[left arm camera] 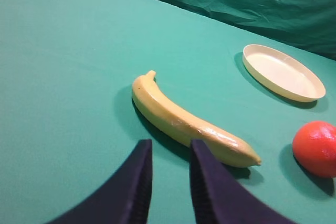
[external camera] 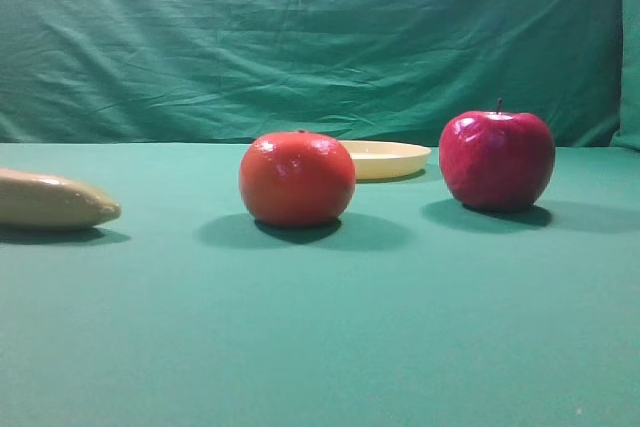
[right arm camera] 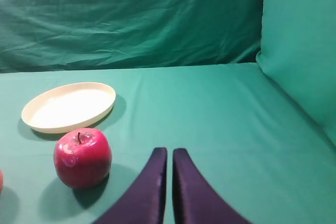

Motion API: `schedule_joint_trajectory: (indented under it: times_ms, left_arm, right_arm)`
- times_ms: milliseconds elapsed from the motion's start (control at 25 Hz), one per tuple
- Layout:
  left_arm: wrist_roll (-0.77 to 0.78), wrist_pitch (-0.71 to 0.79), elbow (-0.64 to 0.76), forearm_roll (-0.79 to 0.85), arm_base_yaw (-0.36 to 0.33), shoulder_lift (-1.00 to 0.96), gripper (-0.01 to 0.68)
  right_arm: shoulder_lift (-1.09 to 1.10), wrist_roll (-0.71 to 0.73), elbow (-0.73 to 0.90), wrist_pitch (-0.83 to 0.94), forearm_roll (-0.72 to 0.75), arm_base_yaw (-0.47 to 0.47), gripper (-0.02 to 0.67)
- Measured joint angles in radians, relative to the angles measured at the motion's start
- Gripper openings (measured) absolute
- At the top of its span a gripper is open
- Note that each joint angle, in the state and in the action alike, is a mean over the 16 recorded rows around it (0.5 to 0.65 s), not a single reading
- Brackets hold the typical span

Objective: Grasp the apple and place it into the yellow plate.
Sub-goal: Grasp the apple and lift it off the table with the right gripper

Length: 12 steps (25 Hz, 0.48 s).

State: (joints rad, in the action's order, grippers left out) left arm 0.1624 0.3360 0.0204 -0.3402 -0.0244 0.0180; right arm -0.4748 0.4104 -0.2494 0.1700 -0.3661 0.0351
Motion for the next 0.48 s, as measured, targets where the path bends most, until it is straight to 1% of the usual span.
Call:
schedule_joint_trajectory:
  times_ms: [200, 480]
  left_arm:
    - [0.000, 0.000, 0.000, 0.000, 0.000, 0.000, 0.157]
    - [0.000, 0.000, 0.000, 0.000, 0.000, 0.000, 0.157]
  right_arm:
    - [-0.173, 0.064, -0.102, 0.025, -0.052, 0.000, 0.000]
    - [-0.368, 0.088, -0.231, 0.079, -0.184, 0.000, 0.012]
